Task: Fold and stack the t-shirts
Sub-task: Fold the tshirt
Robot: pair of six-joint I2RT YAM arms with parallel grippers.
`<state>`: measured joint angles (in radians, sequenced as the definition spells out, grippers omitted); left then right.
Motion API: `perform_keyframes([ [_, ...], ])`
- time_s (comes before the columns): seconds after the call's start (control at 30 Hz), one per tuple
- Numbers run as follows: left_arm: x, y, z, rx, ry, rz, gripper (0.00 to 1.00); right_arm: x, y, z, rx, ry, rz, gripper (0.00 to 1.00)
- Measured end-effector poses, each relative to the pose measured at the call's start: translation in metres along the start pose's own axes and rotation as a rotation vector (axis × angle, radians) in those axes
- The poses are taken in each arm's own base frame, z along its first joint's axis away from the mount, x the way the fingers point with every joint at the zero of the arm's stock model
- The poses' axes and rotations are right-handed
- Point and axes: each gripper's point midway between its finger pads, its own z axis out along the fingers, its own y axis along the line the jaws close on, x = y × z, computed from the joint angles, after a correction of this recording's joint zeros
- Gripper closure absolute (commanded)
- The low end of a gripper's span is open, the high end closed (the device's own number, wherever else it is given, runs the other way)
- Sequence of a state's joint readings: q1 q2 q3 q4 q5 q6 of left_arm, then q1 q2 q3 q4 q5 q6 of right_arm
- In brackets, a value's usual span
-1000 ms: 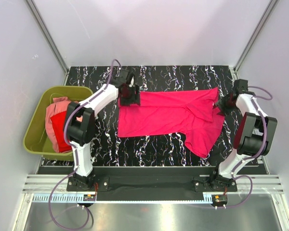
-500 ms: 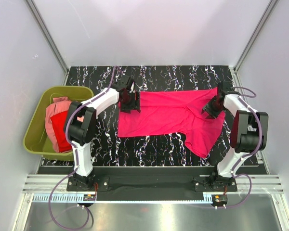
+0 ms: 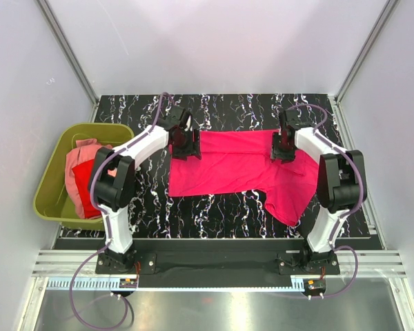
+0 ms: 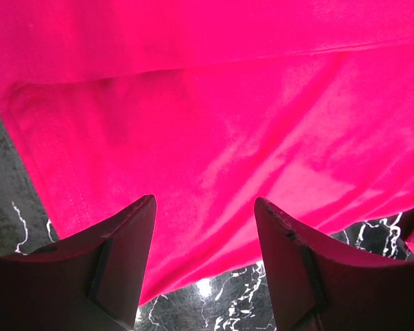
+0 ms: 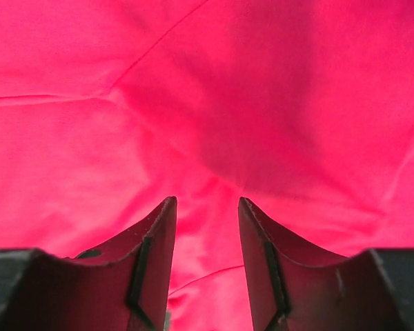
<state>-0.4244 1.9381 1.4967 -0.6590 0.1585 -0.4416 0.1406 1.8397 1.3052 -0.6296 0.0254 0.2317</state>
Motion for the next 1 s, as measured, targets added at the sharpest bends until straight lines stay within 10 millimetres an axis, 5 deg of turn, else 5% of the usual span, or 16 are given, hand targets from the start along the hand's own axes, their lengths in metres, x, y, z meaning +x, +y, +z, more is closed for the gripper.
perform_keyframes([
  [0.43,0.0,-0.001,-0.009,0.006,-0.014,0.008,0.36,-0.001,-0.026,0.014,0.151,0.012,-0.209,0.58],
  [0.87,0.001,-0.001,-0.009,0.005,-0.013,0.008,0.37,-0.004,-0.011,0.018,0.134,-0.014,-0.27,0.59],
  [0.93,0.001,-0.001,-0.009,0.005,-0.013,0.008,0.37,-0.002,-0.01,0.022,0.14,-0.004,-0.278,0.66],
  [1.0,0.0,0.0,-0.009,-0.001,-0.016,0.008,0.37,0.002,-0.012,0.029,0.151,0.016,-0.29,0.91],
])
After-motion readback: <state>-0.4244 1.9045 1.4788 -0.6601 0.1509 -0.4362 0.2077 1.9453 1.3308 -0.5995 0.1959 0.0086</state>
